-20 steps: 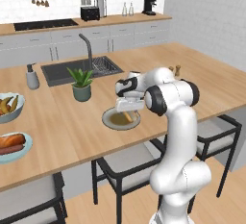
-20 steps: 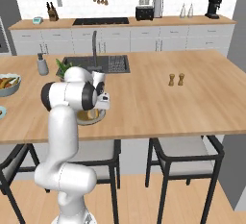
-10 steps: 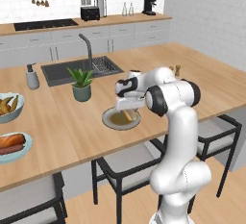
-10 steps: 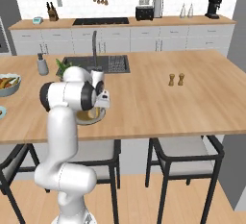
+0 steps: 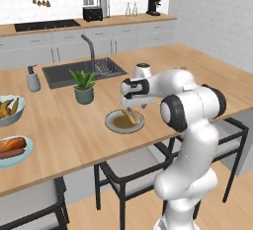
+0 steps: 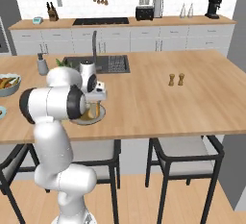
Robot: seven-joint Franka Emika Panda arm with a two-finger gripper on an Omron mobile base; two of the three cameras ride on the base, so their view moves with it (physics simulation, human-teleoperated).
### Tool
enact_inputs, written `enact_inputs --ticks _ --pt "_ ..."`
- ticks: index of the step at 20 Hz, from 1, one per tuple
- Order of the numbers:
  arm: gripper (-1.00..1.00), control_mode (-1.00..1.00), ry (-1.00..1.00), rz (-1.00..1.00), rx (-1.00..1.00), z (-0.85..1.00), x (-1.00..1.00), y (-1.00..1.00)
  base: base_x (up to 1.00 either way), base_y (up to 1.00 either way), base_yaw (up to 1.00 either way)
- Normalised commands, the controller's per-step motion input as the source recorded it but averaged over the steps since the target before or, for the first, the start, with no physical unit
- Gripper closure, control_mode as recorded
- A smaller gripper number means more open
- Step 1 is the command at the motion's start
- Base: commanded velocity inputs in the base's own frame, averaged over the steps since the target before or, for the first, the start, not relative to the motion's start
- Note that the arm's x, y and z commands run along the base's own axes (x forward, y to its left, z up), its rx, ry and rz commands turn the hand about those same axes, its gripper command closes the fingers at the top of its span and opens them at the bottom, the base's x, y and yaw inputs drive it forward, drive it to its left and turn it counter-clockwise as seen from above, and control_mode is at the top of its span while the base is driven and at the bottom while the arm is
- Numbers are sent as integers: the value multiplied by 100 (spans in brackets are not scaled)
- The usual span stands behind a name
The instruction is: Place one bun and one sausage from the bowl on each plate.
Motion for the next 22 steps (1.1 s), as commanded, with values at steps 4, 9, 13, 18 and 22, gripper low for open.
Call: enact_inputs --ticks 4,9,13,18,22 --pt "-100 -100 -20 0 0 100 -100 -33 0 0 0" --pt "-100 -100 -9 0 0 100 -100 -39 0 0 0" --pt "-100 -100 0 0 0 100 -100 -45 0 0 0" --pt "-100 -100 0 0 0 44 -100 -39 0 0 0" --pt "-100 -100 0 0 0 0 -98 -14 0 0 0"
